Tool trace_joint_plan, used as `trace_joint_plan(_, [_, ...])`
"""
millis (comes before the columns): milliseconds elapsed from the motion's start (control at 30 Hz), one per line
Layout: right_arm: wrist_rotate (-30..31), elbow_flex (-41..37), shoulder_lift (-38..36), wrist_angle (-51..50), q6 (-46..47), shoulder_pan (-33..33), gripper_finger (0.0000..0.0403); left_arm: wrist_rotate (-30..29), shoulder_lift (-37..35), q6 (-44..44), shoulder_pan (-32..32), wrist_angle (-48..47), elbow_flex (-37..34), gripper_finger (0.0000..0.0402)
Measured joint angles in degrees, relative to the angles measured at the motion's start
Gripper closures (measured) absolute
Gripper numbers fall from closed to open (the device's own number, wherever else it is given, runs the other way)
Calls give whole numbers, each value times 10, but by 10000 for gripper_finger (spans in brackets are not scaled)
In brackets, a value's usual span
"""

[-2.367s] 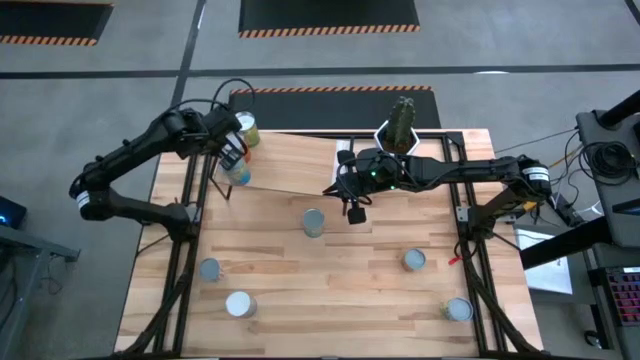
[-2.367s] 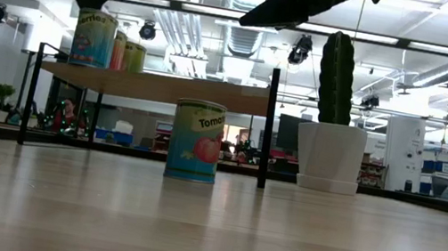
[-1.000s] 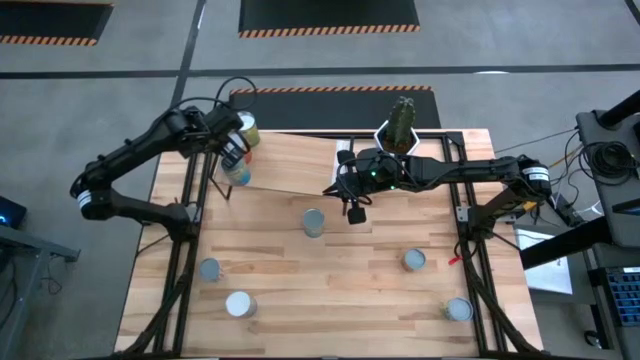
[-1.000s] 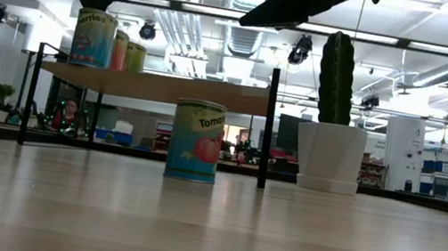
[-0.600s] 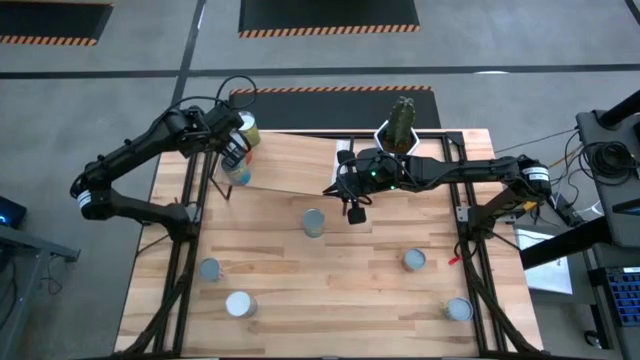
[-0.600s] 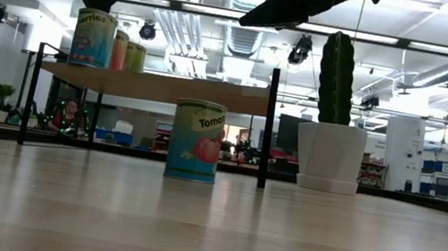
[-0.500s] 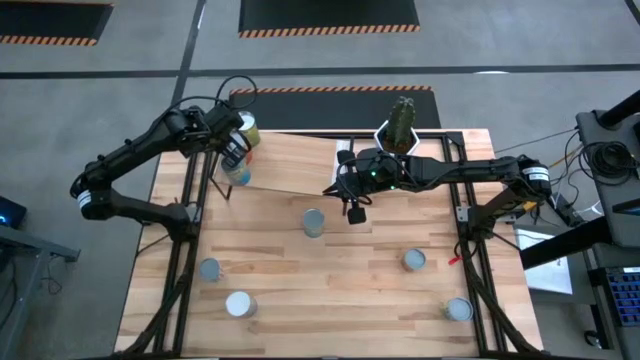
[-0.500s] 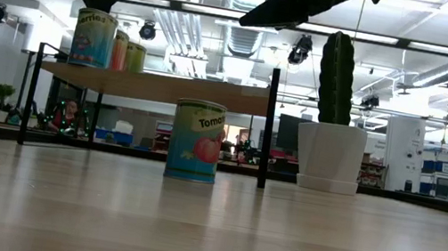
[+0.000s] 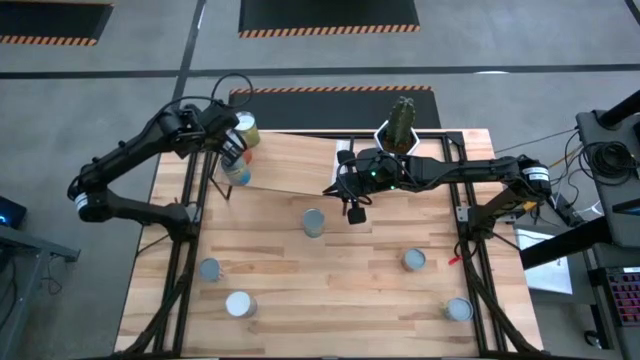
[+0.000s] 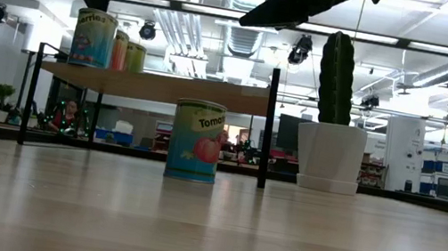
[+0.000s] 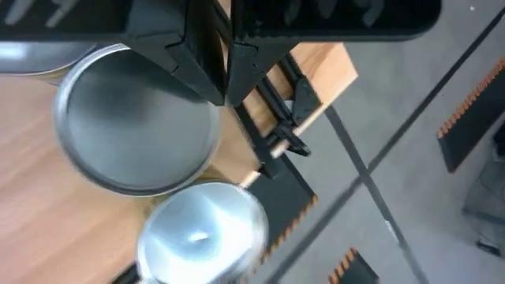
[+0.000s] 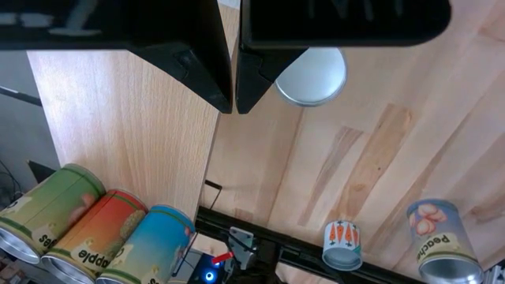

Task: Pick and place cans onto a shelf
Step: Adjust the canned pineapple on the shelf

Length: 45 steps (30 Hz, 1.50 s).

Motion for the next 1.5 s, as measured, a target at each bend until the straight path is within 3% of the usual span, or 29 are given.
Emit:
trace_joint_plan(533, [0, -3, 0, 0, 2, 0, 394, 17, -17, -3, 8, 19, -54, 402])
trace_joint_plan(1500, [0, -3, 0, 0, 3, 0, 394, 42, -20, -4, 7, 44, -43, 402])
